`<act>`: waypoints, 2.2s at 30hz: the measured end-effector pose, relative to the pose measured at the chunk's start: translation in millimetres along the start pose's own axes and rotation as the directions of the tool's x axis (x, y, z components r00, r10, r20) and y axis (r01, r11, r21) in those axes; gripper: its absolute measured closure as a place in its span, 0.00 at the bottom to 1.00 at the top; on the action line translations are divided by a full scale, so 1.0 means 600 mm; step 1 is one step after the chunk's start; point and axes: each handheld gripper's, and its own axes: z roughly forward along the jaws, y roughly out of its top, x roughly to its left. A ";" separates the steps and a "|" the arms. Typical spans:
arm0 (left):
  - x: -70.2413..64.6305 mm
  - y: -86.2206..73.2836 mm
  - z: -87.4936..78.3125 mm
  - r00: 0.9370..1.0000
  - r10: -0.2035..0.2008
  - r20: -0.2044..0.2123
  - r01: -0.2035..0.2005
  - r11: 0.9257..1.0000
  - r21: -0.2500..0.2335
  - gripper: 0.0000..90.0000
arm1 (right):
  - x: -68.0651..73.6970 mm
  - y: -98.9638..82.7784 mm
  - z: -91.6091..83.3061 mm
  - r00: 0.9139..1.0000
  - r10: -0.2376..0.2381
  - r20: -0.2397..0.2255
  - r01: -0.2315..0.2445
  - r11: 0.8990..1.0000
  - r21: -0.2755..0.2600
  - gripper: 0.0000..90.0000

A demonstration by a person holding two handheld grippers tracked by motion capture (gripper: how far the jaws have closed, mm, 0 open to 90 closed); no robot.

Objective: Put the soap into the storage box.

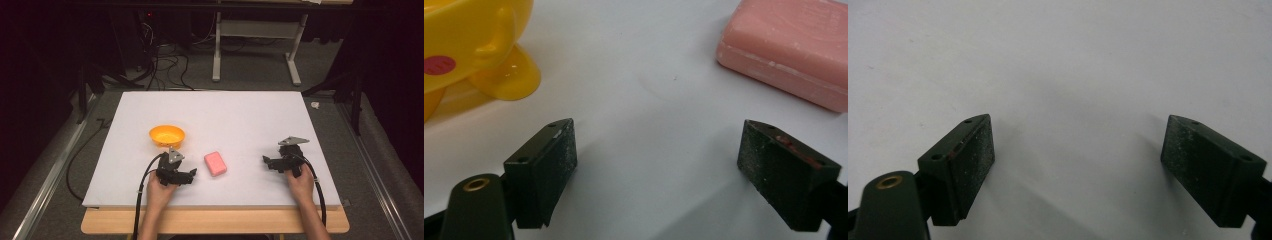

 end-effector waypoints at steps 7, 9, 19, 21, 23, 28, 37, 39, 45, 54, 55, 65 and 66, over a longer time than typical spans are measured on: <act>0.000 0.000 0.000 1.000 -0.002 0.000 0.002 1.000 0.001 0.18 | 0.000 0.000 0.000 1.000 0.000 0.000 0.000 1.000 0.000 0.16; 0.000 0.000 0.000 1.000 -0.002 0.000 0.002 1.000 0.001 0.18 | 0.000 0.000 0.000 1.000 0.001 0.000 -0.001 1.000 0.000 0.16; 0.001 0.000 0.000 1.000 -0.004 0.004 0.004 1.000 0.001 0.18 | 0.000 0.000 0.000 1.000 0.000 0.000 0.000 1.000 0.000 0.16; 0.001 0.000 0.000 1.000 -0.004 0.002 0.004 1.000 0.001 0.18 | 0.000 0.000 0.000 1.000 0.001 0.000 -0.001 1.000 0.000 0.16; 0.001 0.000 0.000 1.000 -0.004 0.003 0.004 1.000 0.002 0.18 | 0.000 0.000 0.000 1.000 0.001 0.002 -0.001 1.000 -0.001 0.16; 0.001 0.001 0.000 1.000 -0.004 0.003 0.004 1.000 0.005 0.18 | 0.000 0.000 0.000 1.000 0.001 0.001 -0.001 1.000 0.000 0.16; 0.001 0.001 0.000 1.000 -0.003 0.003 0.003 1.000 0.007 0.18 | 0.000 0.000 0.000 1.000 0.002 -0.002 -0.002 1.000 0.001 0.16; 0.002 0.001 -0.001 1.000 0.003 0.008 -0.003 1.000 0.006 0.18 | 0.000 0.000 0.000 1.000 0.002 -0.002 -0.002 1.000 0.001 0.16; 0.001 0.002 -0.019 1.000 0.013 0.003 -0.012 0.999 -0.030 0.17 | -0.001 0.000 0.000 1.000 0.000 -0.001 0.000 1.000 -0.001 0.16; -0.006 0.016 -0.051 0.998 -0.012 0.061 0.018 0.995 -0.097 0.17 | 0.000 0.000 0.000 1.000 0.002 -0.001 -0.002 1.000 0.001 0.16; -0.008 0.018 -0.053 0.998 -0.009 0.068 0.016 0.994 -0.106 0.17 | 0.000 0.000 0.000 1.000 0.002 -0.001 -0.002 1.000 0.001 0.16; -0.023 0.033 -0.049 0.995 -0.008 0.103 0.021 0.992 -0.123 0.17 | -0.001 0.000 0.000 1.000 -0.001 -0.001 0.001 1.000 0.000 0.16; -0.025 0.035 -0.048 0.994 -0.011 0.107 0.025 0.991 -0.128 0.17 | 0.000 0.000 0.000 1.000 -0.001 -0.001 0.001 1.000 0.001 0.16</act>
